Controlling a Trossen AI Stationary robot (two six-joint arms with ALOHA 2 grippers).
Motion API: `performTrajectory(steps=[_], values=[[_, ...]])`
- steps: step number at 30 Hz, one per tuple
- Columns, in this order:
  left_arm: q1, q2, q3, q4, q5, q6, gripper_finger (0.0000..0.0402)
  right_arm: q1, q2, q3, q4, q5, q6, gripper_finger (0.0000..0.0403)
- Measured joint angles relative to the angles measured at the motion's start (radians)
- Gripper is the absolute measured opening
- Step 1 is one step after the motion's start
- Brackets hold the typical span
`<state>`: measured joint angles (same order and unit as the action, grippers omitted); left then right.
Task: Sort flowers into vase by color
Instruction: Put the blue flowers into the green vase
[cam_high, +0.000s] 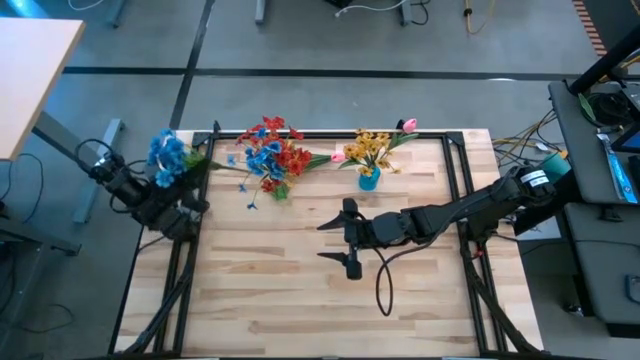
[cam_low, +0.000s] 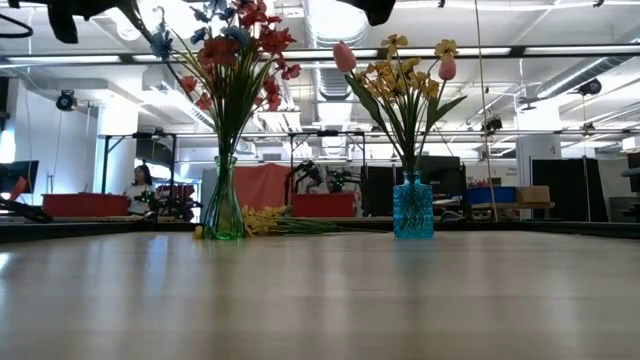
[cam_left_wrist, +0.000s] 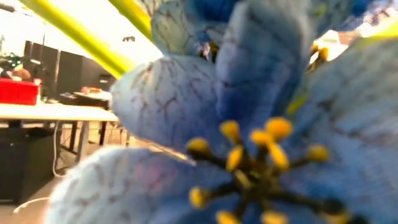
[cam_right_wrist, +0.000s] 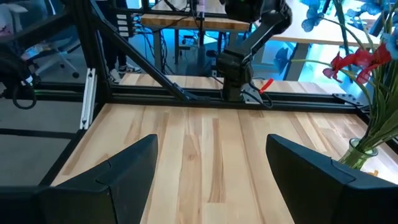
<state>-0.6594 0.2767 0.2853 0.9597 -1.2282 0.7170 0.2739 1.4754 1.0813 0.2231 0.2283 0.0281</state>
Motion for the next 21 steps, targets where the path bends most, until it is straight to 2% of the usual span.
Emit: performTrajectory(steps=[3,11,14,21], values=[[0.024,-0.021,-0.008,0.001,0.043,-0.001,0.0,-0.004,0.0,0.0,0.0,0.0,-0.002,0.0293],[0.049,-0.025,-0.043,-0.009,0.065,-0.037,0.0,-0.015,0.0,0.0,0.0,0.001,-0.002,0.0292],[0.063,-0.004,-0.046,-0.022,0.12,-0.103,0.0,-0.02,0.0,0.0,0.0,0.001,-0.002,0.0293],[0.164,0.08,-0.044,-0.026,0.133,-0.155,0.0,-0.026,0.0,0.0,0.01,0.008,0.006,0.0293]])
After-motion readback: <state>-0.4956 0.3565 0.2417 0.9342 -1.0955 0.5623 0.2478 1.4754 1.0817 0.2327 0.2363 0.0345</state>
